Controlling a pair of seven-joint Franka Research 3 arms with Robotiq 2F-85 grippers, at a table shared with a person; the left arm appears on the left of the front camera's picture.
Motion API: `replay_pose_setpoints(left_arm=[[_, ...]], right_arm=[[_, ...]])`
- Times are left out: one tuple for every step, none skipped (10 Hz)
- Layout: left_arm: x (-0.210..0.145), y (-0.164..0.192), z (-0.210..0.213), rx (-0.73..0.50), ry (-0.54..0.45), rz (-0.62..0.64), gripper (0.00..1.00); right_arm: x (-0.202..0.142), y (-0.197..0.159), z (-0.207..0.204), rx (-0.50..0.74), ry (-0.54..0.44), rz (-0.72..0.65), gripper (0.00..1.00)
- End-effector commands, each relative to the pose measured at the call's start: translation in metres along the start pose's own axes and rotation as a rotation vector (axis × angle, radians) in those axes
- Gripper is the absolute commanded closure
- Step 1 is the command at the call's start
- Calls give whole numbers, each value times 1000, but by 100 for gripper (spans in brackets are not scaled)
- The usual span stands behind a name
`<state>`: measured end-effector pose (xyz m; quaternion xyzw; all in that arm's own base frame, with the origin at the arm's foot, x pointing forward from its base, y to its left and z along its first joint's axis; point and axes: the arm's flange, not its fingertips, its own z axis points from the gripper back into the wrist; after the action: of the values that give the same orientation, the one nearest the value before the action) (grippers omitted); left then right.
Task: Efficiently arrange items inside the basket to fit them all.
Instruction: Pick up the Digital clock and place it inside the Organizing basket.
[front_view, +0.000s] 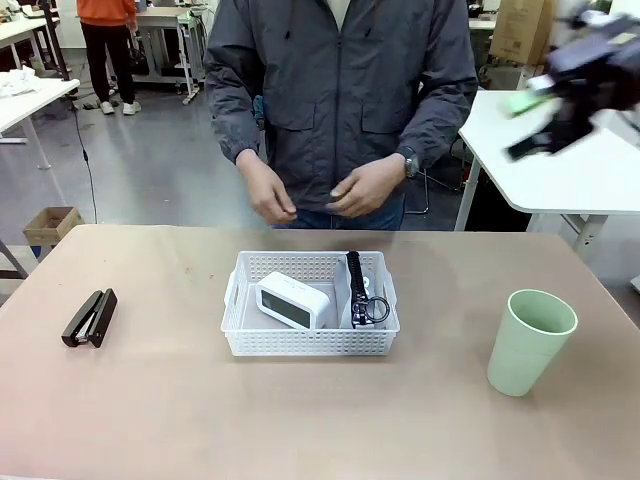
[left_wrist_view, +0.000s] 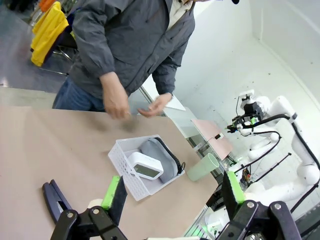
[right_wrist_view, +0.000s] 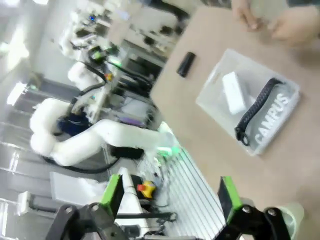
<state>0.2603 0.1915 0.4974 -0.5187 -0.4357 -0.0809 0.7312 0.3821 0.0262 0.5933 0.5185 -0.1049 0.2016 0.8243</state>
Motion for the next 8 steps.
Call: replay_pose_setpoints(left_arm=[[1, 0, -1, -16, -16, -18, 0], [1, 0, -1, -16, -16, -18, 0], [1, 0, -1, -16, -16, -18, 0], [1, 0, -1, -16, -16, -18, 0], [1, 0, -1, -16, -16, -18, 0], [1, 0, -1, -16, -16, -18, 0], [1, 0, -1, -16, -16, -18, 0], [1, 0, -1, -16, -16, -18, 0]], right_arm=[[-54, -66, 63, 183, -257, -43, 0], [-82, -95, 83, 283, -361, -42, 0], [-111, -127, 96, 351, -470, -40, 0], [-135, -160, 101, 375, -538, -85, 0], [-148, -187, 100, 376, -580, -180, 0], [-152, -212, 95, 307, -629, -344, 0], [-141, -223, 83, 133, -663, -391, 0], [-173, -200, 104, 334, -594, -255, 0]])
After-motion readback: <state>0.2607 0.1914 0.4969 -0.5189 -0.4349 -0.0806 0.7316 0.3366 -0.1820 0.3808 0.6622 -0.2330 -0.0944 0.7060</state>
